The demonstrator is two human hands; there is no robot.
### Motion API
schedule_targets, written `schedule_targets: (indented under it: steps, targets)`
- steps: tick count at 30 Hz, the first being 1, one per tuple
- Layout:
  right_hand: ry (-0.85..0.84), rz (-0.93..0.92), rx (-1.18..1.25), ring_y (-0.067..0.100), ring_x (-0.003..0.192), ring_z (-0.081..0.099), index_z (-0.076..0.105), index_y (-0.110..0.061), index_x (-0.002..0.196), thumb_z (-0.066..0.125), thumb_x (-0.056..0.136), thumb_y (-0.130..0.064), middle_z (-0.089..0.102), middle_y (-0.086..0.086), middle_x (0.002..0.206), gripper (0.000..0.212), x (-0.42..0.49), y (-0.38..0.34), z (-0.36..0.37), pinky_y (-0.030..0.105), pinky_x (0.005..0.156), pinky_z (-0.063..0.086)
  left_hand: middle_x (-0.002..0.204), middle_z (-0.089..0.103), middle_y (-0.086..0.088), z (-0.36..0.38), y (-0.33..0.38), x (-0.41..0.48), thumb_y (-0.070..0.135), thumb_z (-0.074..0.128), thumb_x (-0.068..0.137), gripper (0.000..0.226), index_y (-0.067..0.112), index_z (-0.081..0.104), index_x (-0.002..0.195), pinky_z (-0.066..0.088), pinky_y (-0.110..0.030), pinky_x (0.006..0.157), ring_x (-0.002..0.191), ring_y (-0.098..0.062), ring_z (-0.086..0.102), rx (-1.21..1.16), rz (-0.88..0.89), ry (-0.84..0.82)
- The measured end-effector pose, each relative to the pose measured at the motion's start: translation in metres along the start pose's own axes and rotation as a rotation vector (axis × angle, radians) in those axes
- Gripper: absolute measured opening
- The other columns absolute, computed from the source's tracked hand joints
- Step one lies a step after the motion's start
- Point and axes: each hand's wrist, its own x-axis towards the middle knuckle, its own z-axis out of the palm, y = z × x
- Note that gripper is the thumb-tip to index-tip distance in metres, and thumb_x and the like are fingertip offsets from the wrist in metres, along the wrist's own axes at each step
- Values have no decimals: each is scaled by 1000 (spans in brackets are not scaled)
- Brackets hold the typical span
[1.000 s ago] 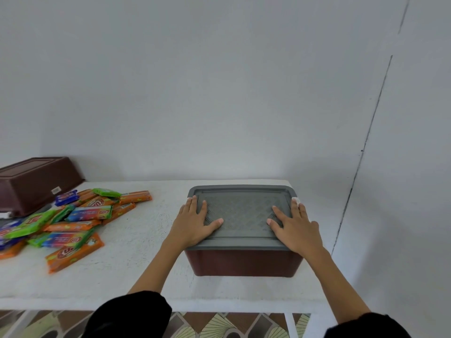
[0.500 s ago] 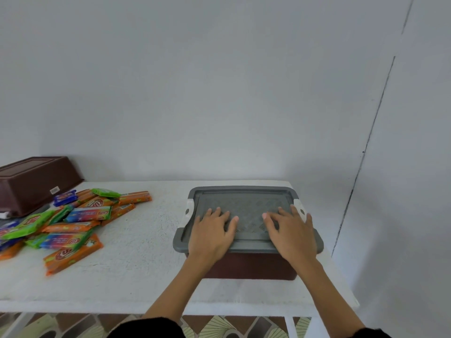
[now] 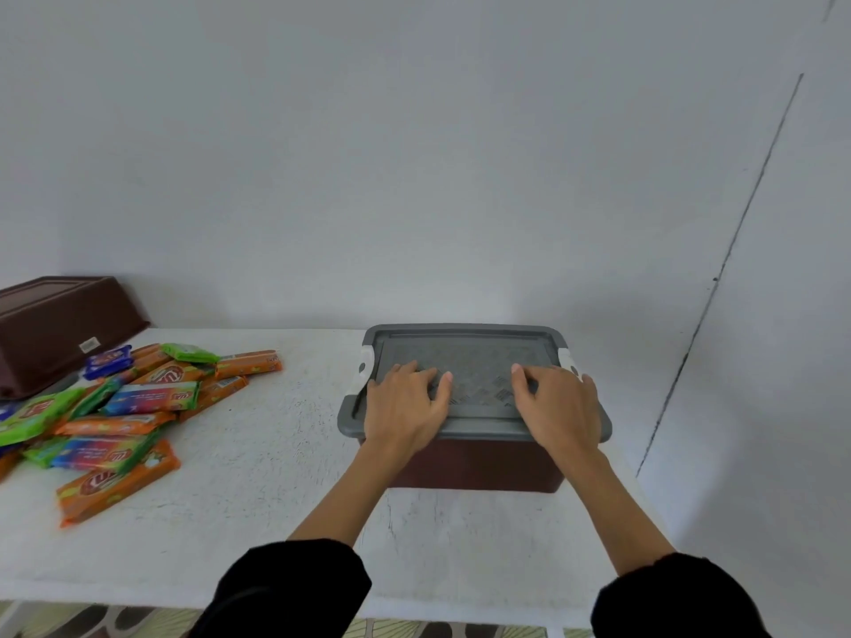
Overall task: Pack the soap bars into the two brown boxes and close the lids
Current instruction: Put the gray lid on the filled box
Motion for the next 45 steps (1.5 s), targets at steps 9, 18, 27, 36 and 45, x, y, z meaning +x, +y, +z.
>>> schedule_targets:
  steps: [9,18,27,36,45]
  targets:
    - [-4,-7,6,17,57,46,67,-11,70,40,96,-34,48,-1,52,44,67,-3,32,34,77,47,94,61,-1,23,-14,76,41,33,95,43,18,68,103,45,-39,85,104,-22,56,-18,-28,-19]
    - [-1,-9,4,18,52,43,55,-11,57,40,95,-29,39,-2,45,45,139,-3,69,26,58,30,83,57,1,49,-27,155,35,34,93,39,16,67,87,45,-37,79,90,-21,56,-28,-33,0]
    - [-1,-16,-28,10,42,36,67,-7,67,40,95,-30,39,-3,46,45,186,-3,95,24,56,33,87,64,-1,67,-38,209,33,36,92,38,13,67,84,41,-31,69,83,-21,58,-16,-10,35]
    - [4,-17,-59,11,42,36,67,-7,68,40,94,-28,40,-3,46,43,203,1,105,25,56,34,91,66,-1,77,-42,226,33,37,91,38,13,69,90,42,-30,70,82,-20,59,11,24,84]
    - [29,-81,-35,22,55,49,69,-5,78,43,93,-25,54,4,57,36,195,3,103,30,66,44,133,54,-5,64,-38,192,32,31,97,41,16,57,124,30,-40,104,127,-23,44,23,-13,-23]
